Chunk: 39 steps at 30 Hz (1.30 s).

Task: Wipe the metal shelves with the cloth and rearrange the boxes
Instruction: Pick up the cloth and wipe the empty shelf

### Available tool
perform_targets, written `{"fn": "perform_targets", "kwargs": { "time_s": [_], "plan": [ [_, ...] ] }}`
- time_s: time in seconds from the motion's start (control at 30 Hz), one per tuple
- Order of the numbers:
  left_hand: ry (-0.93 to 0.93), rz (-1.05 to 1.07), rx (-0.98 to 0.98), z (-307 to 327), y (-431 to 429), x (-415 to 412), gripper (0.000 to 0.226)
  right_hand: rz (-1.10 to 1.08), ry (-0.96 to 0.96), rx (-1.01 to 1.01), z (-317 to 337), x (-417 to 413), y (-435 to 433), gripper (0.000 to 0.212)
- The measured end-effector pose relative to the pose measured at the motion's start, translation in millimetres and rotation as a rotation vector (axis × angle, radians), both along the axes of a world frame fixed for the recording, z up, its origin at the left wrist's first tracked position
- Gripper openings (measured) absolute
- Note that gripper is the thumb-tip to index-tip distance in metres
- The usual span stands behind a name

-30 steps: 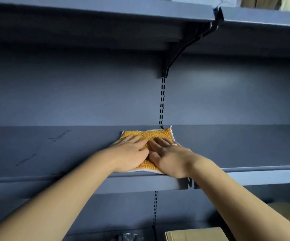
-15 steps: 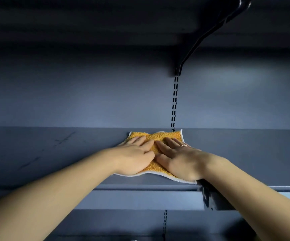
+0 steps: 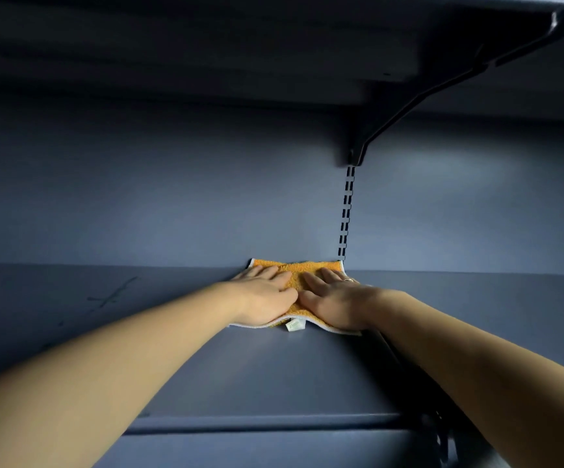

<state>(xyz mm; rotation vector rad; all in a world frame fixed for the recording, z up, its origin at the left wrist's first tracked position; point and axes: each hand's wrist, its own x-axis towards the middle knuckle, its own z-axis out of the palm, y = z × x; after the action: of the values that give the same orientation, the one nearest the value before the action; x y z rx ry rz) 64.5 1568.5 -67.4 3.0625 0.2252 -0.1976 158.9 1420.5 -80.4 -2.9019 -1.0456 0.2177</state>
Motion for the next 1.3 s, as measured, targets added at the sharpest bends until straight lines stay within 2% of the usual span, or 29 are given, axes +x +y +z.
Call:
{"fn": "perform_targets", "kwargs": {
  "time_s": [0.1,0.2,0.27,0.43,0.5,0.6,0.63,0.73,0.77,0.87,1.13,1.23,1.3],
  "plan": [
    [-0.05,0.011,-0.026,-4,6,9,0.063,0.007,-0.012,0.024,-1,6,3,0.074],
    [-0.056,0.01,-0.041,-6,6,10,0.062,0.051,-0.019,-0.005,-2,11,2,0.104],
    [-0.064,0.018,-0.035,-7,6,10,0.062,0.063,-0.041,-0.015,-4,16,5,0.115],
    [-0.072,0.01,-0.046,-6,5,6,0.061,0.086,-0.067,-0.013,-5,17,6,0.116],
    [-0.068,0.009,-0.049,-4,5,5,0.061,0.079,-0.065,-0.021,-4,17,6,0.111],
    [-0.063,0.007,-0.053,-3,6,5,0.061,0.038,-0.041,-0.029,-3,14,8,0.083],
    [-0.062,0.008,-0.057,-3,7,7,0.061,0.018,-0.033,-0.033,-2,13,9,0.08],
    [-0.053,-0.002,-0.054,-5,11,9,0.062,0.003,-0.052,-0.085,-2,12,17,0.103],
    [-0.051,-0.004,-0.047,-6,14,9,0.062,-0.005,-0.056,-0.104,-3,12,21,0.1],
    [-0.044,0.02,-0.045,-8,30,4,0.062,-0.063,-0.035,-0.072,0,1,37,0.069],
    [-0.05,0.047,-0.044,-5,39,-15,0.068,-0.135,0.018,-0.015,2,-21,51,0.065],
    [-0.031,0.034,0.003,-6,36,-25,0.081,-0.1,0.015,-0.041,6,-40,43,0.062],
    [-0.036,0.04,0.014,-8,32,-36,0.078,-0.054,0.006,-0.041,8,-53,35,0.064]
  ]
}}
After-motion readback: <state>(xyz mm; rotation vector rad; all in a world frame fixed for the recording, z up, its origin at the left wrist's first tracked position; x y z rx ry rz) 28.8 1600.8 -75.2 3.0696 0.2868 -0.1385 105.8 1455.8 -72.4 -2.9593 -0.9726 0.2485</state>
